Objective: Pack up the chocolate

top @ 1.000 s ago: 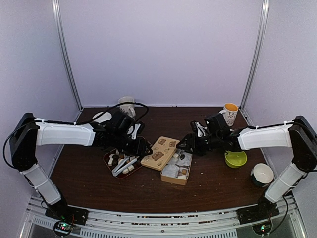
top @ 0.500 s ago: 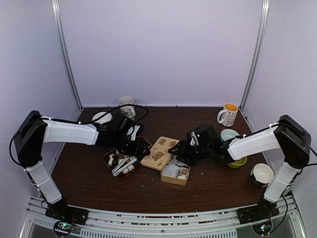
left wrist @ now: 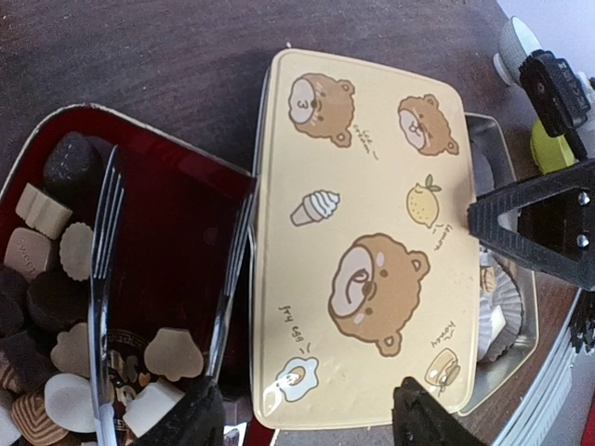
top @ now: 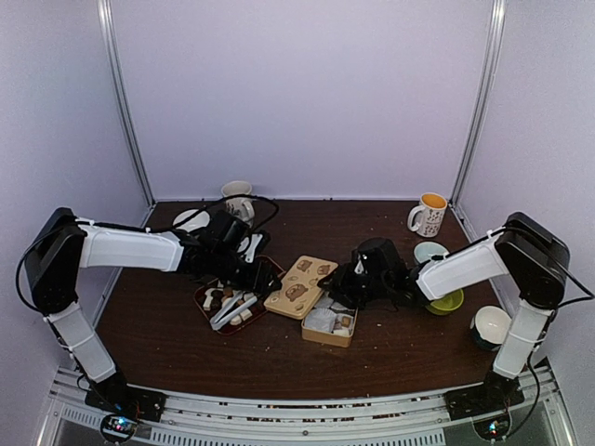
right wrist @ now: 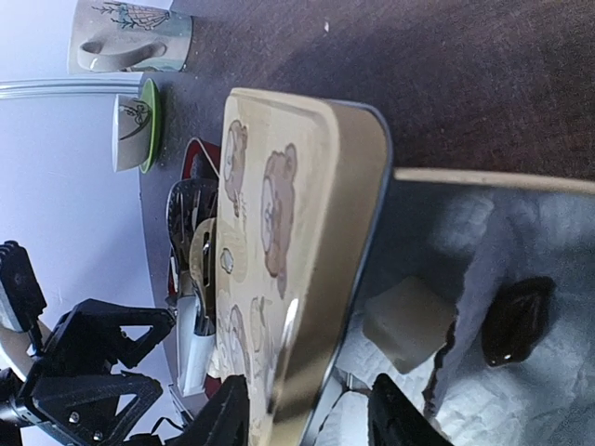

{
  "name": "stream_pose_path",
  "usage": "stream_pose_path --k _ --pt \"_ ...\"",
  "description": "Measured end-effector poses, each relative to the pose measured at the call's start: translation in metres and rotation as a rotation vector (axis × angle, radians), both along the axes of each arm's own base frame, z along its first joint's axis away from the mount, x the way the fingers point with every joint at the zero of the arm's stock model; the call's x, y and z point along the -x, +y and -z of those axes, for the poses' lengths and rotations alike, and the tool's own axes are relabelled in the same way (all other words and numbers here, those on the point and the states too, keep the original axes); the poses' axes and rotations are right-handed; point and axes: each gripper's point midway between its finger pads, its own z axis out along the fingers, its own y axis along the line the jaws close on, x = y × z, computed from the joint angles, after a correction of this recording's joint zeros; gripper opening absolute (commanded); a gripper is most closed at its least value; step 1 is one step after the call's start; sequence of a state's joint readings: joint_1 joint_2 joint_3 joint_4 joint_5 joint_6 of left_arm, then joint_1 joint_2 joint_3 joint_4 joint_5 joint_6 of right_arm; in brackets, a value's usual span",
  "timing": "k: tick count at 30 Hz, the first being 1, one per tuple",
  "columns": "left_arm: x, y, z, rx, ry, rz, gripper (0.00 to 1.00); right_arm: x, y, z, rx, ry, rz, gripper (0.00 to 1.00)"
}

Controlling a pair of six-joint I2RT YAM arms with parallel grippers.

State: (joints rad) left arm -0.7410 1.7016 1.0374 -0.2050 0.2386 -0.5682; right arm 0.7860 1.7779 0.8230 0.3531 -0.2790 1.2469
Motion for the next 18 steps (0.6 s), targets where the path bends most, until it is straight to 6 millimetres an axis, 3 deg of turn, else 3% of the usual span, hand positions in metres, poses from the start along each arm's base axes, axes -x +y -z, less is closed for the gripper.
stream_pose_path --k 8,12,18 --pt "0.005 0.004 -0.006 0.01 -0.01 0.0 0.64 -0.008 0.007 -0.003 -0.032 -0.005 0.014 0.31" --pt "0.007 0.006 -0.003 0.004 -0.003 0.0 0.64 -0.01 0.008 -0.003 -0.044 0.001 0.03 0.11" --pt "0.007 0.006 -0.003 0.003 -0.004 0.0 0.64 -0.015 0.012 -0.024 -0.106 -0.038 0.045 0.1"
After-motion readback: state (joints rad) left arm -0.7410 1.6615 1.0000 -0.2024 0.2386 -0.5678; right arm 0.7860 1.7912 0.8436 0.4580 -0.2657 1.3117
